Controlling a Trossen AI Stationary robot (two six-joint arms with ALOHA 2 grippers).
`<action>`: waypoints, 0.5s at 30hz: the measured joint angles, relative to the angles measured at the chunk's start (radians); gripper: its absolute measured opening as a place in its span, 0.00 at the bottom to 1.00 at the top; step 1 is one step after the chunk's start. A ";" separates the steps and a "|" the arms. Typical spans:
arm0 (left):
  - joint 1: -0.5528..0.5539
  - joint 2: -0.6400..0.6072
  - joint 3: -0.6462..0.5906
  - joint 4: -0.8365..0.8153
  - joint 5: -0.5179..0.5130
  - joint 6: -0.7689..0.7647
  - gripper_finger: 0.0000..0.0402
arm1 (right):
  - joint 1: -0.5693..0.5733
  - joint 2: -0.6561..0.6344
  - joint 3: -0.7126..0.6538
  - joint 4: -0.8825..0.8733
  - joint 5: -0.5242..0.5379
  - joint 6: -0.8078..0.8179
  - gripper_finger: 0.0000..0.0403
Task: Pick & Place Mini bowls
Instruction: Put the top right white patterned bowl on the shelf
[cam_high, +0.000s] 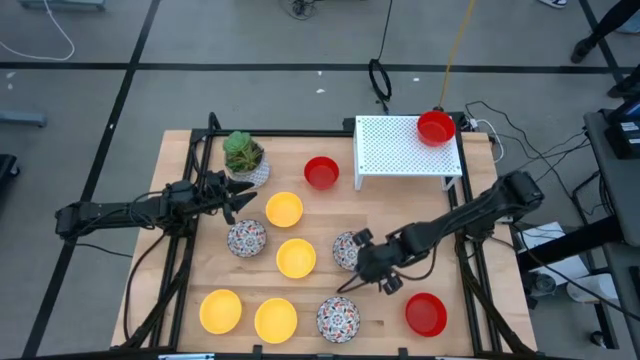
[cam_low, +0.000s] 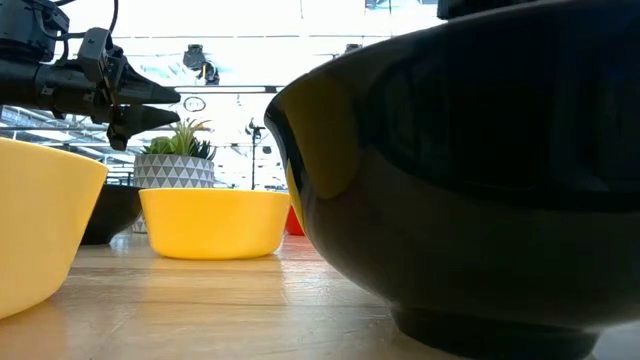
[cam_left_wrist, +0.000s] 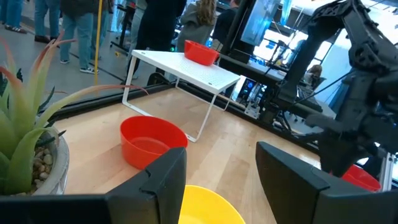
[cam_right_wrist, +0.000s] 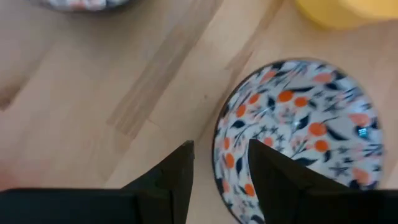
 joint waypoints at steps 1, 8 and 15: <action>0.000 0.000 0.000 0.000 0.000 0.000 0.49 | 0.000 0.011 0.000 0.005 0.000 0.000 0.34; 0.000 0.000 0.000 0.000 0.000 0.000 0.49 | 0.000 0.073 0.000 0.015 0.004 0.000 0.33; 0.000 0.000 0.000 0.000 0.000 0.000 0.49 | 0.000 0.107 0.000 0.038 0.078 -0.005 0.25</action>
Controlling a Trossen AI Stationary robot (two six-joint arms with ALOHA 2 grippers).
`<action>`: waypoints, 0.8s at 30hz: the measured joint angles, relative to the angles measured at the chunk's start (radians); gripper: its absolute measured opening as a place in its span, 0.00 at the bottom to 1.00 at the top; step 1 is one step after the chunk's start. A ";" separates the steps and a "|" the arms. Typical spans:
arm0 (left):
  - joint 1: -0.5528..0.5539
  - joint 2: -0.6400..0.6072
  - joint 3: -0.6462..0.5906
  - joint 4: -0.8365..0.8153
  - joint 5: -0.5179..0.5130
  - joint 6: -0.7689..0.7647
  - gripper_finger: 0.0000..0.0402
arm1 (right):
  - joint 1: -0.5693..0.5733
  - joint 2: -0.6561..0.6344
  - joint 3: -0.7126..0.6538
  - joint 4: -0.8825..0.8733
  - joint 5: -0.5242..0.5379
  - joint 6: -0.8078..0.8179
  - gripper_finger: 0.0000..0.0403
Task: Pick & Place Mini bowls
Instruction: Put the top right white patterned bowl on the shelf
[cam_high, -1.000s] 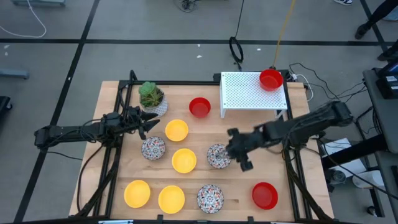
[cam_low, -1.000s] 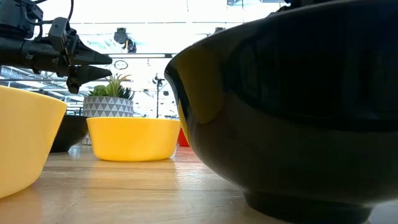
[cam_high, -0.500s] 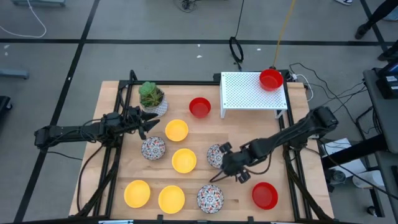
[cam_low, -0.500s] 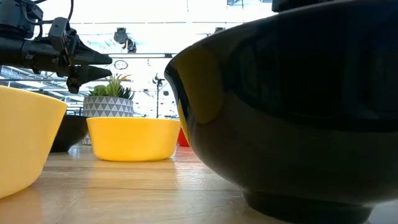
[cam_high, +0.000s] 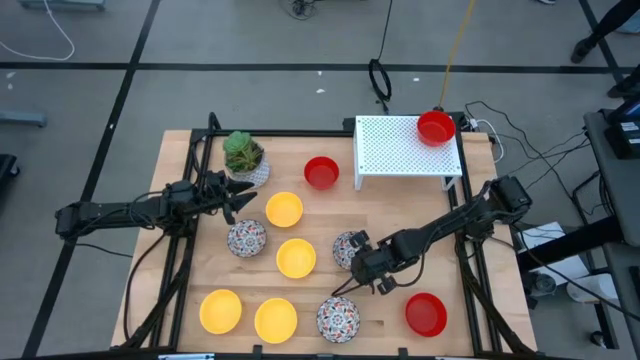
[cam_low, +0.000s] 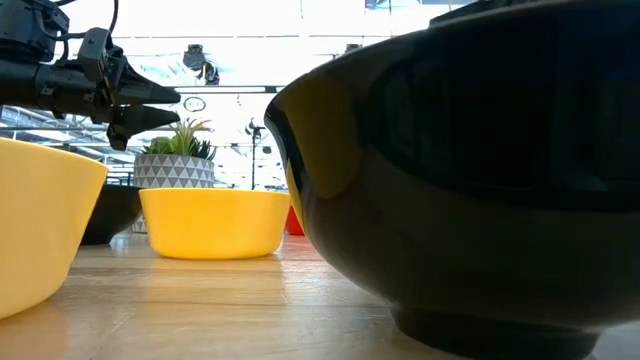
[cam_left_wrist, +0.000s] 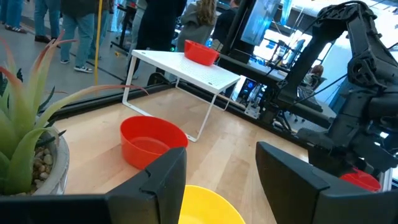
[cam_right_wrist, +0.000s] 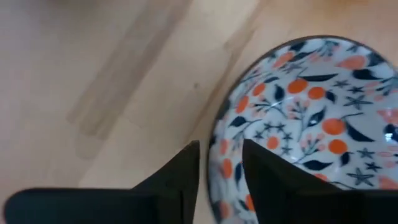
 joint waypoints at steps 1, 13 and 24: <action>0.000 0.000 0.000 0.000 0.000 0.000 0.49 | 0.000 0.003 0.000 -0.002 0.008 0.000 0.23; 0.000 0.000 0.000 0.000 0.000 0.000 0.49 | 0.012 -0.006 0.000 -0.005 0.032 -0.026 0.02; 0.000 0.000 0.000 0.000 0.000 0.000 0.49 | 0.041 -0.225 0.000 0.039 0.103 -0.026 0.01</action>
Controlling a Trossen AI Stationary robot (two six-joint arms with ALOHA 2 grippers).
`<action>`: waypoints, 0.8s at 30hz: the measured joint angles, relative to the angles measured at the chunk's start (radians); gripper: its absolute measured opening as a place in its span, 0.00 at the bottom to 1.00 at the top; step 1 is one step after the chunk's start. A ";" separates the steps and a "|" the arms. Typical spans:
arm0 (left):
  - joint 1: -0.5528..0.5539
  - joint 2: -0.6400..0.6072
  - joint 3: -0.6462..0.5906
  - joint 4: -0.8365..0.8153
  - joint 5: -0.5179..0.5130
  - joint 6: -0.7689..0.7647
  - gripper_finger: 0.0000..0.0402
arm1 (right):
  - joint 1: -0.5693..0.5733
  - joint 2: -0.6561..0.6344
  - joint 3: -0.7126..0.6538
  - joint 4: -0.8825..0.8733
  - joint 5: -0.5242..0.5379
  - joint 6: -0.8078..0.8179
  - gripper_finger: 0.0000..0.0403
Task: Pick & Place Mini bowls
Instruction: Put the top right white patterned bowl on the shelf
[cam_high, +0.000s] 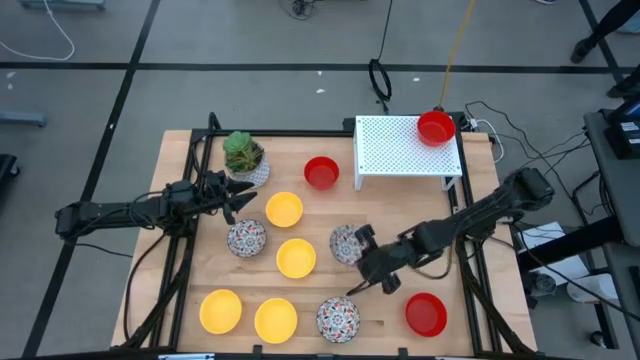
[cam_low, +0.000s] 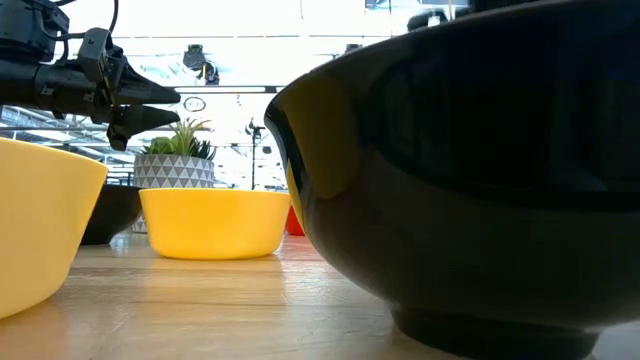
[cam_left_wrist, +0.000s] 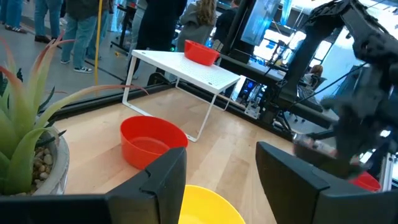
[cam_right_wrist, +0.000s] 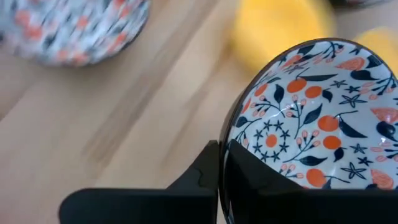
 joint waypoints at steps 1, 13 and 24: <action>0.000 0.000 0.000 0.000 0.000 0.000 0.49 | 0.000 -0.031 0.000 0.005 0.031 0.000 0.01; 0.000 0.000 0.000 0.000 0.000 0.000 0.49 | -0.199 -0.281 0.000 -0.167 0.191 0.172 0.00; 0.000 0.000 0.000 0.000 0.000 0.000 0.49 | -0.466 -0.299 0.002 -0.431 0.190 0.332 0.00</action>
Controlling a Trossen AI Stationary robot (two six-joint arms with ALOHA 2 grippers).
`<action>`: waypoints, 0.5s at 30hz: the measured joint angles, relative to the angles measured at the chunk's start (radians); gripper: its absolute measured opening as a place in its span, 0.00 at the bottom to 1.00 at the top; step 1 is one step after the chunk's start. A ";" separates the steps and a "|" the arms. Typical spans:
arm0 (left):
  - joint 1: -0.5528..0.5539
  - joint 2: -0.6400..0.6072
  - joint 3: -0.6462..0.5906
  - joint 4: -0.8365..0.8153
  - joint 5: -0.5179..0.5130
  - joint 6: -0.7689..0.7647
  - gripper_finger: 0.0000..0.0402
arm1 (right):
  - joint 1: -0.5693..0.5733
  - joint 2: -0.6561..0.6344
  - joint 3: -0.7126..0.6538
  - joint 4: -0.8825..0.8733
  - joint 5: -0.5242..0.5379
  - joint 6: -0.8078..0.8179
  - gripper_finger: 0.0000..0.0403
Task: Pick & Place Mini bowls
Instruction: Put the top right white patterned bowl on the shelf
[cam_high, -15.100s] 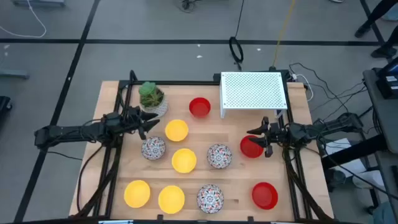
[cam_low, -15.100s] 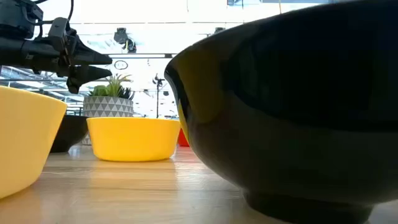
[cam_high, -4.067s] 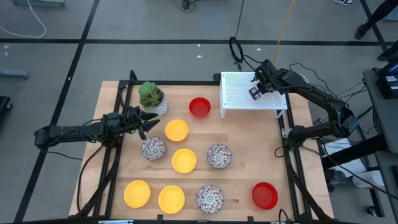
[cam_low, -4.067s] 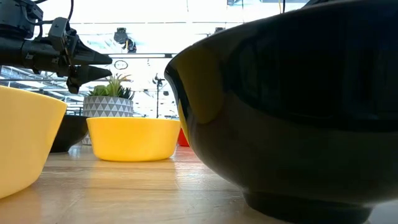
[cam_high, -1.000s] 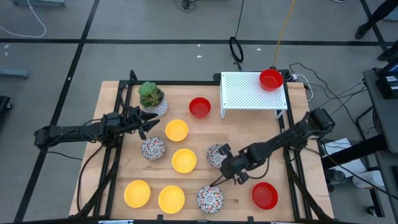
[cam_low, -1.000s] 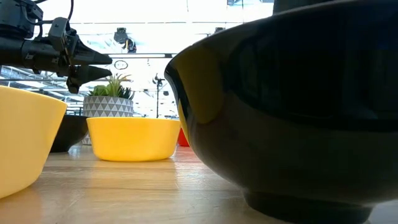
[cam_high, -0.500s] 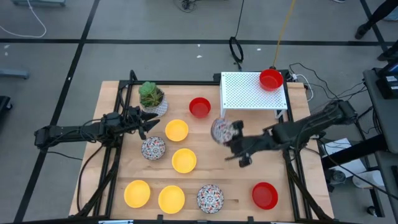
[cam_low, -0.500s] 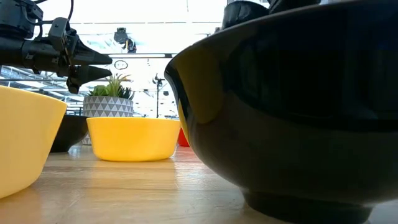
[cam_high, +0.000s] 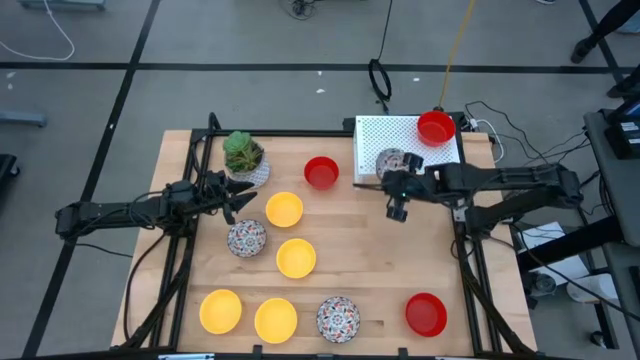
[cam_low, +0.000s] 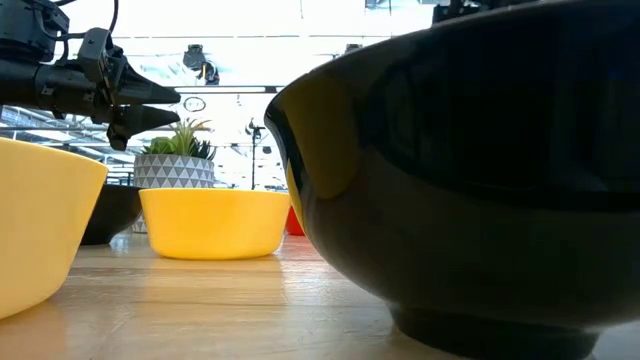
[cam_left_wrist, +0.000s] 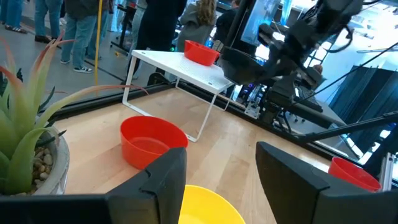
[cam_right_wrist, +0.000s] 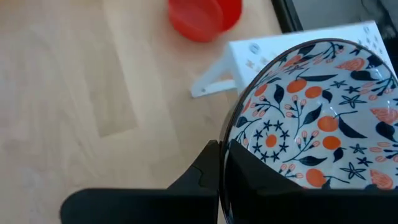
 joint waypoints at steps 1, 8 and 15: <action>0.000 0.000 0.000 0.000 0.000 0.000 0.49 | -0.015 0.000 0.000 -0.008 0.000 0.004 0.00; 0.000 0.000 0.000 0.000 0.000 0.000 0.49 | -0.113 0.000 0.000 -0.064 0.000 0.020 0.00; 0.000 0.000 0.000 0.000 0.000 0.000 0.49 | -0.184 0.000 0.002 -0.101 0.004 0.020 0.00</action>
